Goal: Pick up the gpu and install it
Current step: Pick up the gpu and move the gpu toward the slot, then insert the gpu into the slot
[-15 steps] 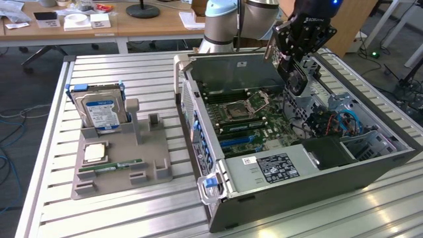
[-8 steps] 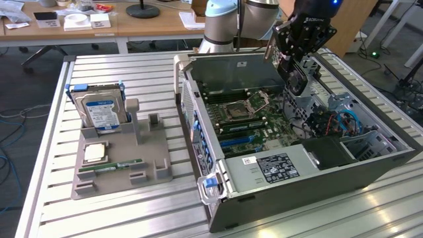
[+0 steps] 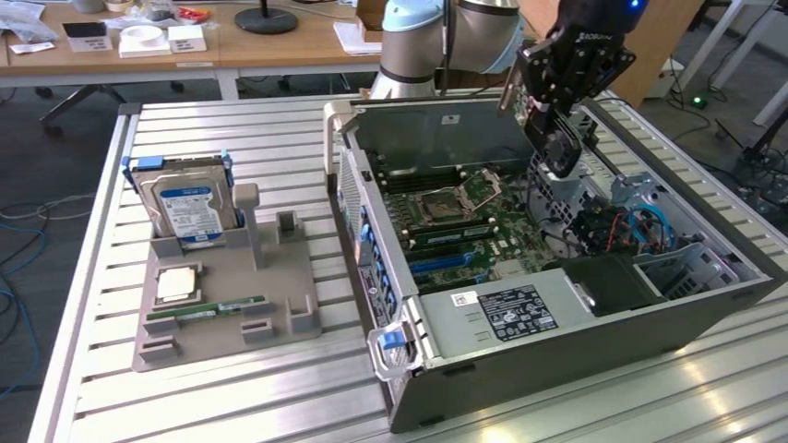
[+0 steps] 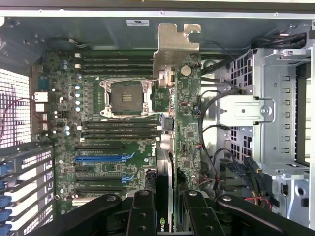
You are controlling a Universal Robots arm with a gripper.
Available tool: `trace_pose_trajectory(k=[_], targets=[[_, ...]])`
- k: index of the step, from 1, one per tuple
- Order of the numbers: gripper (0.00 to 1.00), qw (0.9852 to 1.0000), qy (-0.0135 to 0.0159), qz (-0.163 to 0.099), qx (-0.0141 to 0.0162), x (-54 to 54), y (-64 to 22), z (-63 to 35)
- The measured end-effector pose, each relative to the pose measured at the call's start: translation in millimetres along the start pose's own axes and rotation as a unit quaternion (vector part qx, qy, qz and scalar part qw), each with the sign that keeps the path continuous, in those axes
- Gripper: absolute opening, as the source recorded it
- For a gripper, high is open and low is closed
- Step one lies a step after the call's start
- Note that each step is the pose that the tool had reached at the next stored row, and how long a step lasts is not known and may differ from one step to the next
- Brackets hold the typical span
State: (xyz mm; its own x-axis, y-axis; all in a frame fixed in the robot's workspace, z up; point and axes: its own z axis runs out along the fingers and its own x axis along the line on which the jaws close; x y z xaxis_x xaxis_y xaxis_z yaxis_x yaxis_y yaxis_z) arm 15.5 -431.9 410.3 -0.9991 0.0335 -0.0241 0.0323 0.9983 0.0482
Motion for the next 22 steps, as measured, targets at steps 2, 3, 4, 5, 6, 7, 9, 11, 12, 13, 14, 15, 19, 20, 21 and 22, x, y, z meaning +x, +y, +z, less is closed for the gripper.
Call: trace_pose_trajectory(k=[2, 3, 4, 5, 6, 7, 9, 11, 12, 13, 14, 15, 19, 20, 21, 22], targets=[[0.26, 1.0, 0.0, 0.0, 0.0, -3.2, 0.1, 0.0], [0.26, 1.0, 0.0, 0.0, 0.0, -4.5, 0.1, 0.1], [0.26, 1.0, 0.0, 0.0, 0.0, -5.6, 0.2, 0.1], [0.26, 1.0, 0.0, 0.0, 0.0, -6.7, 0.2, 0.1], [0.26, 1.0, 0.0, 0.0, 0.0, -7.5, 0.2, 0.2], [0.26, 1.0, 0.0, 0.0, 0.0001, -7.7, 0.2, 0.1], [0.26, 1.0, 0.0, 0.0, 0.0001, -7.7, 0.2, 0.1], [0.26, 1.0, 0.0, 0.0, 0.0, -7.7, 0.2, 0.2], [0.26, 1.0, 0.0, 0.0, 0.0001, -7.7, 0.2, 0.1], [0.26, 1.0, 0.0, 0.0, 0.0001, -7.7, 0.2, 0.1], [0.26, 1.0, 0.0, 0.0, 0.0001, -7.7, 0.2, 0.2], [0.26, 1.0, 0.0, 0.0, 0.0001, -7.7, 0.2, 0.2], [0.26, 1.0, 0.0, -0.001, 0.0, -7.7, 0.2, 0.2], [0.26, 1.0, 0.0001, -0.002, 0.0, -7.7, 0.2, 0.1], [0.26, 1.0, 0.0001, -0.003, 0.0, -7.6, 0.2, 0.2], [0.26, 1.0, 0.0002, -0.004, 0.0, -7.6, 0.2, 0.2]])
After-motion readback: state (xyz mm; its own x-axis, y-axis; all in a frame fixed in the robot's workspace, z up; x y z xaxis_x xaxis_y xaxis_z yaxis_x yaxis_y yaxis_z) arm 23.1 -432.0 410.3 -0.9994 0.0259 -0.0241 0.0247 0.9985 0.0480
